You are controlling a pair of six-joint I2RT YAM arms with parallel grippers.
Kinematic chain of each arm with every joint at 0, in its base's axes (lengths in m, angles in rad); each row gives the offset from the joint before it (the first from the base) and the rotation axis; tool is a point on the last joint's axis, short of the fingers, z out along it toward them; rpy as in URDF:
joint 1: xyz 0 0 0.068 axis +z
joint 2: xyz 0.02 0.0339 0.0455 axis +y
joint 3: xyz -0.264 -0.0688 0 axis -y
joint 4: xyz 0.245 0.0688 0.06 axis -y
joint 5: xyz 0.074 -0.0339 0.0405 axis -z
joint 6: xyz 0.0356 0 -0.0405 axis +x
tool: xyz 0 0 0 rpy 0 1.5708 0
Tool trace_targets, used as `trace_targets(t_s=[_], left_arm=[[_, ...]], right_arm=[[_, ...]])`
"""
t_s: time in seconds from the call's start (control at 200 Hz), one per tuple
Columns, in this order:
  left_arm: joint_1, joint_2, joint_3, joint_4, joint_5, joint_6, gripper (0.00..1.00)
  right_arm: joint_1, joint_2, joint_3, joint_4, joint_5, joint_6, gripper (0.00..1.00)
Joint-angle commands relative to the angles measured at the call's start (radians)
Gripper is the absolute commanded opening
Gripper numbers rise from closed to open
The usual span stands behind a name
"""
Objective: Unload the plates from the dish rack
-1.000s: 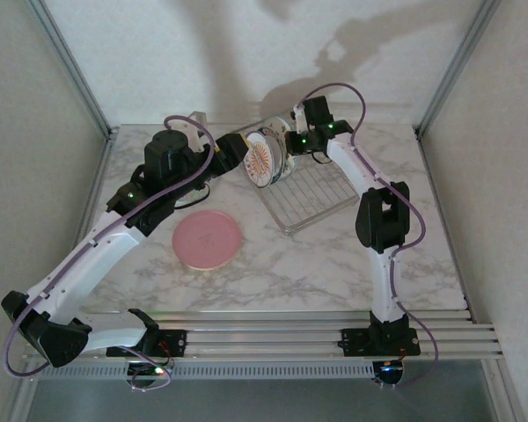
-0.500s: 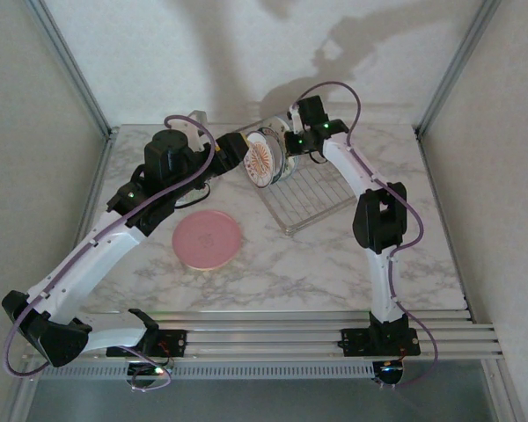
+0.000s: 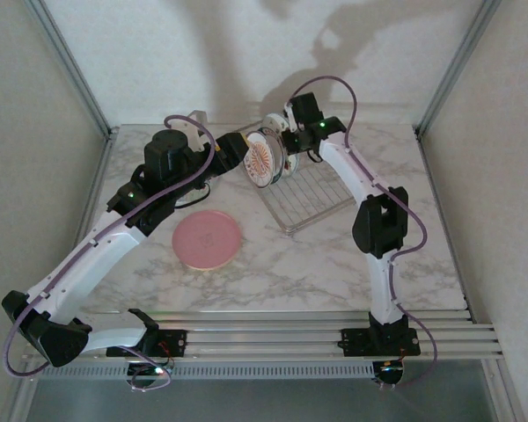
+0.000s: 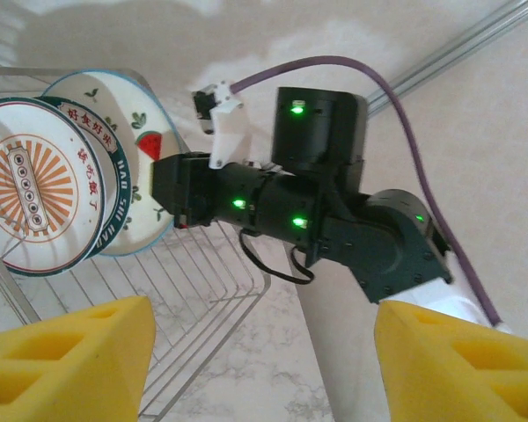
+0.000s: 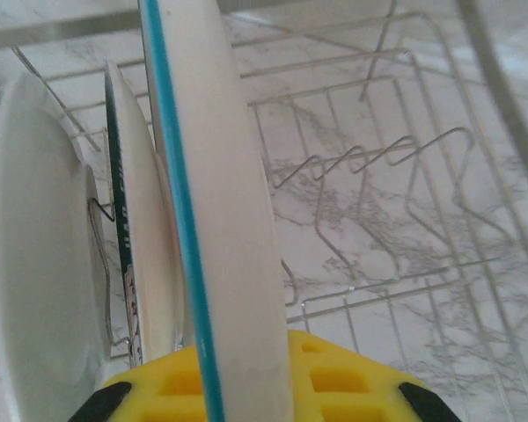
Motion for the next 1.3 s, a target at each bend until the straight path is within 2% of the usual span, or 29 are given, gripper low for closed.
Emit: trace_targets(t_s=[0.0, 0.27, 0.44, 0.686, 0.936, 1.121, 1.296], left_arm=[[-0.009, -0.013, -0.005, 0.048, 0.006, -0.003, 0.66], [-0.016, 0.013, -0.021, 0.089, 0.052, -0.025, 0.66], [-0.032, 0.064, -0.019, 0.128, 0.092, -0.037, 0.67], [-0.066, 0.205, 0.012, 0.179, 0.158, -0.076, 0.67], [-0.089, 0.339, 0.068, 0.205, 0.201, -0.117, 0.68], [-0.100, 0.398, 0.112, 0.190, 0.206, -0.123, 0.68], [-0.099, 0.409, 0.117, 0.176, 0.192, -0.130, 0.63]], right_arm=[[-0.017, -0.166, 0.005, 0.086, 0.105, -0.016, 0.00], [-0.067, -0.346, -0.081, 0.090, 0.137, 0.002, 0.00], [-0.118, -0.498, -0.202, 0.094, 0.086, 0.068, 0.00], [-0.221, -0.694, -0.357, 0.053, -0.176, 0.253, 0.00], [-0.261, -0.778, -0.426, 0.020, -0.421, 0.440, 0.00], [-0.286, -0.820, -0.499, 0.102, -0.553, 0.566, 0.00], [-0.308, -0.834, -0.554, 0.163, -0.636, 0.650, 0.00]])
